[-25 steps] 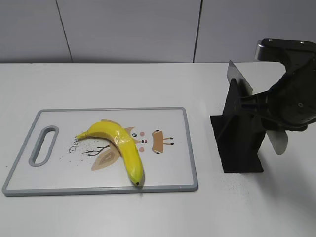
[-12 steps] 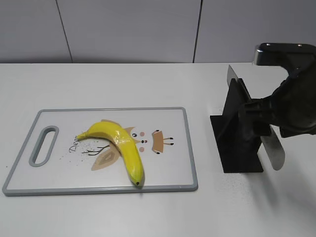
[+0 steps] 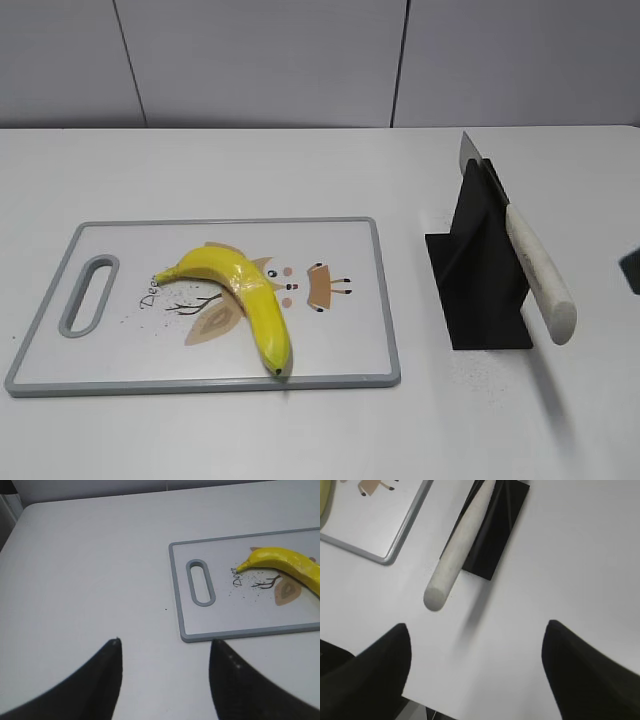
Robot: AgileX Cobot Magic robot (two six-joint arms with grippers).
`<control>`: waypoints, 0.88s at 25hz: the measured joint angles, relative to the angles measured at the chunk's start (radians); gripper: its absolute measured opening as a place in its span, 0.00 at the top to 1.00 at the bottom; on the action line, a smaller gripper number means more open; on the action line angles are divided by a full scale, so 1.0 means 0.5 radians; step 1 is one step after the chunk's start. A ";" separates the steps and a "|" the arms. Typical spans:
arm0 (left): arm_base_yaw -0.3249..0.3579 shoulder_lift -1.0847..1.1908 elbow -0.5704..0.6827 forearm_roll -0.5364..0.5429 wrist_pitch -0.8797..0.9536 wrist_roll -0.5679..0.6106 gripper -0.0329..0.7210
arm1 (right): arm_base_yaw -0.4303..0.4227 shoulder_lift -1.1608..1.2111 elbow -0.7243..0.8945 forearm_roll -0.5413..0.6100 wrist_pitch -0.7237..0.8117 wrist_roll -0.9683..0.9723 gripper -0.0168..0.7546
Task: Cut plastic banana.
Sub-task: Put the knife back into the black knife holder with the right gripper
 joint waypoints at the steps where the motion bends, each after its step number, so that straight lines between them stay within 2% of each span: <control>1: 0.000 0.000 0.000 0.000 0.000 0.000 0.25 | 0.000 -0.086 0.038 0.002 0.015 -0.019 0.18; 10: 0.000 0.000 0.000 -0.002 0.000 0.000 0.25 | 0.000 -0.927 0.437 0.004 0.165 -0.069 0.21; 13: 0.000 0.000 0.000 -0.002 0.000 0.000 0.26 | 0.000 -1.134 0.498 0.004 0.260 -0.073 0.21; 22: 0.000 0.000 0.000 -0.002 0.000 0.000 0.27 | 0.000 -1.543 0.584 0.017 0.231 -0.073 0.21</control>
